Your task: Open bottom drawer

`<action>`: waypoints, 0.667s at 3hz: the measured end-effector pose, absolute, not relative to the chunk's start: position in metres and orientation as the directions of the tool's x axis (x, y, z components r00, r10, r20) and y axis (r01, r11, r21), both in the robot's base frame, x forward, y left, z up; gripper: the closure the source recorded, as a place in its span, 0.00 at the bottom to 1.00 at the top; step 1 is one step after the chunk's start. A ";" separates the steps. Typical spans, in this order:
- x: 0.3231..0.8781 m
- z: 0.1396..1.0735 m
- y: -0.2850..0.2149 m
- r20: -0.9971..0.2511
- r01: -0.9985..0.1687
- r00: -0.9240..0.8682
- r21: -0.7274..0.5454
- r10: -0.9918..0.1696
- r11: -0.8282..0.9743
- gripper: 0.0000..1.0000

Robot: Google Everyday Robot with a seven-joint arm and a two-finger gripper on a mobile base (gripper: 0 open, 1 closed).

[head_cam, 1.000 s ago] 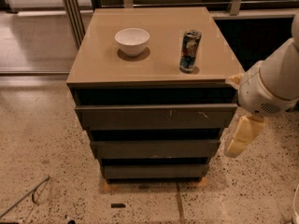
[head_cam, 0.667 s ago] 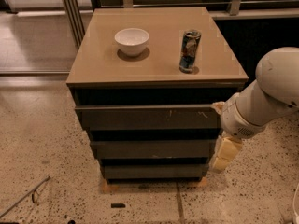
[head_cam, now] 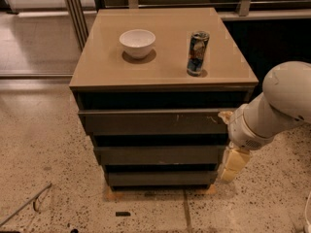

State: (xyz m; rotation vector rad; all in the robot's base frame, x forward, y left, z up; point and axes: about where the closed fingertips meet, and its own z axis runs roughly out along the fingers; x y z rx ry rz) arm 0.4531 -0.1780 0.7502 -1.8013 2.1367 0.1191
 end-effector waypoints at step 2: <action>0.451 0.597 -0.157 -0.337 -0.980 -0.128 -0.102 -0.933 0.171 0.00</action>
Offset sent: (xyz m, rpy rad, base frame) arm 0.0008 0.0389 -0.2706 0.0888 0.1028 0.0151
